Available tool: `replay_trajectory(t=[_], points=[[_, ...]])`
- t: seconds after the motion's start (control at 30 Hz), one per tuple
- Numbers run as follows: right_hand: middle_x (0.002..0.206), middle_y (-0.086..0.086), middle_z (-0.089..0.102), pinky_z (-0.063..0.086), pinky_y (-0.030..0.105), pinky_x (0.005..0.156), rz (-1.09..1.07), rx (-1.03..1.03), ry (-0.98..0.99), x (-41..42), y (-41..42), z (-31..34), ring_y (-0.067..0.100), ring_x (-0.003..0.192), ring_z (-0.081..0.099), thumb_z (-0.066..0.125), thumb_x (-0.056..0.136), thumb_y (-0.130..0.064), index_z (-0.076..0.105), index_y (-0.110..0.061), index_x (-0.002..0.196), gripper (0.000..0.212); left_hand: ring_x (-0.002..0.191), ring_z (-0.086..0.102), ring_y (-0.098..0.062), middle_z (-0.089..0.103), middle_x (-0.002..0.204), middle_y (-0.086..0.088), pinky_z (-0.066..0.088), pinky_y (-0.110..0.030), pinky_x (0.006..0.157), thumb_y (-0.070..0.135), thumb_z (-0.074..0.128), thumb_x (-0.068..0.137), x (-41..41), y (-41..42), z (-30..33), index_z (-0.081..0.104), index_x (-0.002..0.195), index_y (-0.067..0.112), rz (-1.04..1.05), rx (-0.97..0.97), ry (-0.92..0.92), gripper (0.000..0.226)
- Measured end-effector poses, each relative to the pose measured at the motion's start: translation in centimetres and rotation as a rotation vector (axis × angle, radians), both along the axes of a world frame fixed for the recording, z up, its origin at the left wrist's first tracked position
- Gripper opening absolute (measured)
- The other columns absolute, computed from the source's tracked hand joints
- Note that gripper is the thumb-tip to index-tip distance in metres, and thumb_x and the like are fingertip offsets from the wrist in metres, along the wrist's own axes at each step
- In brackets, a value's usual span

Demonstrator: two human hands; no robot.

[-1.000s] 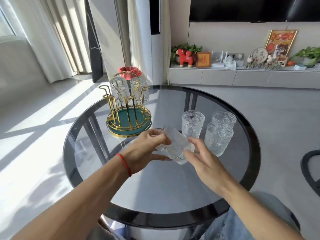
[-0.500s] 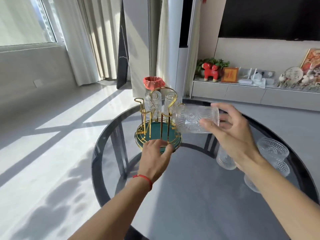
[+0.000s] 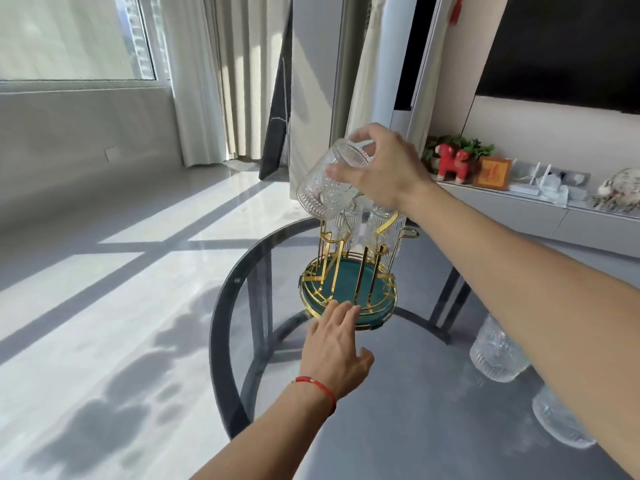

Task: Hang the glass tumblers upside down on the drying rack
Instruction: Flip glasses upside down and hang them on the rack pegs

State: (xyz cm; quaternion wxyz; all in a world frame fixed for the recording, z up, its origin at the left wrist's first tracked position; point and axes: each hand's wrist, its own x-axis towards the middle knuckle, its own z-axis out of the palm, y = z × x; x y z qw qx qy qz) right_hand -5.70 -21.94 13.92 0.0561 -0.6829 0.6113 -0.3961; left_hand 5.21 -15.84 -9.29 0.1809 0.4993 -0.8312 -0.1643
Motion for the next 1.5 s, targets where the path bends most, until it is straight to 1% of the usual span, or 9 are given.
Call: replay_trajectory(t=[0.2,0.5,0.6,0.83,1.0,1.17,1.33,1.4,1.5], points=[[0.140,0.003,0.059,0.038,0.032,0.087,-0.038,0.070,0.163,2.0,-3.2,-1.5,0.024,0.126,0.054,0.075,0.079,-0.058,0.054,-0.020,0.137,0.072,0.154,0.021,-0.023,0.033,0.162,0.000,0.030,-0.051,0.124,0.043,0.050,0.096,-0.3,0.2,0.1,0.030,0.155,0.020,0.033,-0.010,-0.014,0.066],[0.138,0.008,0.061,0.046,0.041,0.100,-0.075,0.213,0.279,2.7,-4.7,-3.8,0.031,0.124,0.057,0.076,0.080,-0.056,0.054,-0.017,0.141,0.075,0.153,0.025,-0.021,0.038,0.159,-0.001,0.032,-0.052,0.121,0.042,0.041,0.101,-0.2,0.4,0.5,0.036,0.151,0.018,0.038,-0.019,-0.002,0.057],[0.133,0.006,0.063,0.035,0.041,0.098,-0.076,0.238,0.345,3.0,-4.9,-4.7,0.030,0.122,0.057,0.075,0.081,-0.055,0.055,-0.020,0.141,0.072,0.149,0.030,-0.020,0.043,0.154,0.000,0.035,-0.050,0.118,0.041,0.035,0.102,-0.2,0.5,0.6,0.040,0.148,0.017,0.050,-0.025,0.020,0.052],[0.134,0.006,0.063,0.022,0.053,0.114,-0.103,0.305,0.656,3.3,-5.2,-5.6,0.031,0.131,0.050,0.070,0.085,-0.052,0.054,-0.028,0.141,0.063,0.146,0.033,-0.020,0.045,0.151,-0.001,0.037,-0.050,0.116,0.040,0.032,0.103,-0.4,0.6,0.7,0.042,0.144,0.016,0.059,-0.028,0.013,0.049],[0.146,0.006,0.056,0.011,0.061,0.119,-0.090,0.383,0.780,3.2,-4.7,-5.7,0.033,0.145,0.031,0.046,0.099,-0.043,0.052,-0.035,0.147,0.049,0.144,0.036,-0.020,0.045,0.151,-0.001,0.041,-0.049,0.112,0.041,0.032,0.104,-0.3,0.7,0.9,0.042,0.144,0.016,0.063,-0.037,-0.001,0.048],[0.164,0.001,0.037,-0.006,0.061,0.121,-0.036,0.224,0.791,1.9,-1.9,-7.4,0.028,0.156,0.010,0.019,0.106,-0.045,0.047,-0.035,0.151,0.053,0.140,0.038,-0.017,0.048,0.147,0.001,0.045,-0.046,0.103,0.038,0.037,0.102,-0.2,0.8,1.0,0.044,0.141,0.016,0.064,-0.068,-0.010,0.045],[0.173,0.000,0.011,-0.006,0.059,0.123,0.035,0.143,0.711,0.0,2.7,-9.7,0.023,0.159,-0.010,0.021,0.107,-0.046,0.034,-0.032,0.158,0.054,0.140,0.037,-0.019,0.047,0.149,0.003,0.046,-0.045,0.098,0.037,0.045,0.098,-0.4,1.2,1.2,0.043,0.144,0.019,0.051,-0.107,-0.041,0.050],[0.173,-0.001,0.009,-0.005,0.056,0.124,0.043,0.157,0.626,-1.0,5.3,-10.4,0.019,0.159,-0.006,0.025,0.108,-0.045,0.031,-0.031,0.159,0.054,0.134,0.041,-0.020,0.051,0.143,0.006,0.047,-0.045,0.095,0.036,0.051,0.093,-0.6,1.6,1.3,0.045,0.142,0.023,0.025,-0.137,-0.046,0.051],[0.169,-0.001,0.025,0.004,0.049,0.126,0.028,0.123,0.471,-2.7,10.3,-11.7,0.018,0.157,0.015,0.035,0.107,-0.040,0.043,-0.027,0.154,0.049,0.132,0.044,-0.022,0.055,0.140,0.005,0.046,-0.046,0.100,0.035,0.055,0.092,-1.0,2.2,1.3,0.049,0.139,0.025,-0.061,-0.162,0.015,0.048]])
